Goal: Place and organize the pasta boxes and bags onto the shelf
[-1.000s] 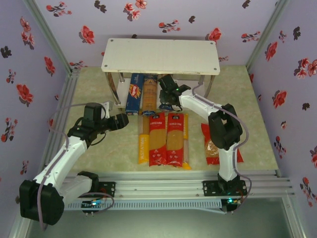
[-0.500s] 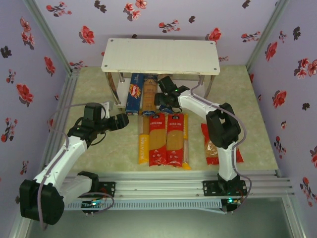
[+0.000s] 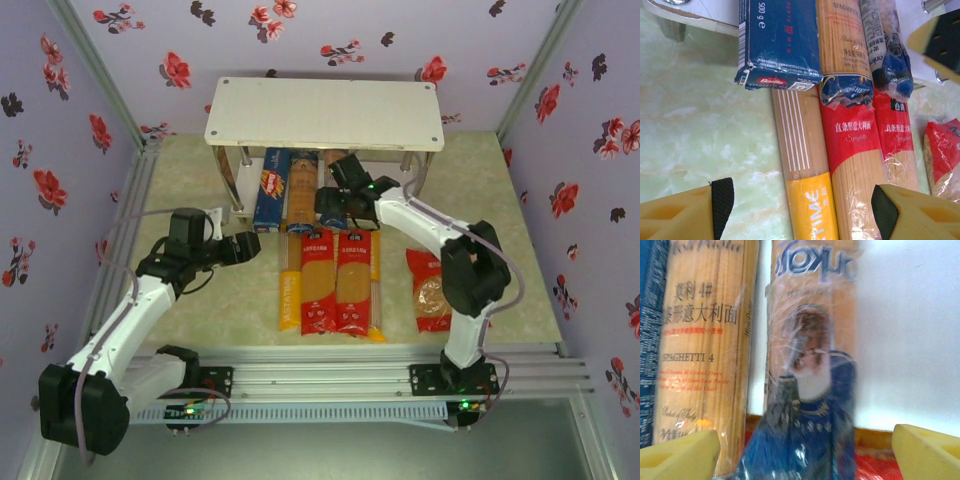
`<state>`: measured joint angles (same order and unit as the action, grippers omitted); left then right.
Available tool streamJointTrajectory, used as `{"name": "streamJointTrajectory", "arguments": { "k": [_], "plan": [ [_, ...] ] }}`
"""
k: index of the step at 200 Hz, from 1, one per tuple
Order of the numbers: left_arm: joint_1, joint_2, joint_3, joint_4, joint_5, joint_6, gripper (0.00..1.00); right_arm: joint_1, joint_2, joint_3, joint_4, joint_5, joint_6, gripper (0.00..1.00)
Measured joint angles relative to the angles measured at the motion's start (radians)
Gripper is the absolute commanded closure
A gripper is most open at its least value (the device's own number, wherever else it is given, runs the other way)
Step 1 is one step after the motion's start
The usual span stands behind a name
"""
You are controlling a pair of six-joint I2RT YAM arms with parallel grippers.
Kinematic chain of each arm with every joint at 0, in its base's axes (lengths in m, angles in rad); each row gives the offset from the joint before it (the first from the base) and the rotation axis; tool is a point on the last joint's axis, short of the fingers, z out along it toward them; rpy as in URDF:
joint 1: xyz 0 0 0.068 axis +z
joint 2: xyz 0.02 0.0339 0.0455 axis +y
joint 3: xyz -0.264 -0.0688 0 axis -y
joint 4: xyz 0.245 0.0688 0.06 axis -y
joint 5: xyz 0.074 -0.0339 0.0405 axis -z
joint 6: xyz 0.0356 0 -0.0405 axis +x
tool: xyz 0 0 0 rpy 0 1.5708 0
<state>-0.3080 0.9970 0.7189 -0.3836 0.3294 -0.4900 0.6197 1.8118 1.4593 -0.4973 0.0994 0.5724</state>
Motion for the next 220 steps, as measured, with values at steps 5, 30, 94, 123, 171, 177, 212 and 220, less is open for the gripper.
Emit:
{"name": "streamJointTrajectory", "arguments": {
  "k": [5, 30, 94, 123, 171, 177, 212, 220],
  "plan": [
    [-0.011, -0.007, 0.0, -0.005, -0.009, 0.0, 0.22, 0.0, -0.027, -0.014, -0.003, 0.013, -0.003, 0.1],
    [-0.12, -0.032, 0.008, -0.04, -0.064, -0.003, 0.21, 0.0, -0.174, -0.1, -0.05, 0.077, -0.022, 0.1],
    [-0.473, 0.182, 0.106, -0.053, -0.222, -0.082, 0.16, 0.0, -0.463, -0.372, -0.165, 0.173, -0.007, 0.09],
    [-0.522, 0.312, 0.15, -0.037, -0.234, -0.12, 0.15, 0.0, -0.508, -0.423, -0.202, 0.159, 0.007, 0.09],
    [-0.532, 0.362, 0.157, -0.019, -0.243, -0.184, 0.15, 0.021, -0.543, -0.499, -0.196, -0.012, 0.05, 0.18],
    [-0.532, 0.358, 0.157, -0.02, -0.245, -0.188, 0.15, 0.033, -0.544, -0.512, -0.192, -0.031, 0.063, 0.18],
    [-0.532, 0.33, 0.148, -0.019, -0.252, -0.213, 0.16, 0.152, -0.531, -0.555, -0.169, -0.089, 0.143, 0.15],
    [-0.532, 0.327, 0.142, -0.019, -0.252, -0.216, 0.16, 0.177, -0.521, -0.555, -0.16, -0.09, 0.161, 0.14]
  ]
}}
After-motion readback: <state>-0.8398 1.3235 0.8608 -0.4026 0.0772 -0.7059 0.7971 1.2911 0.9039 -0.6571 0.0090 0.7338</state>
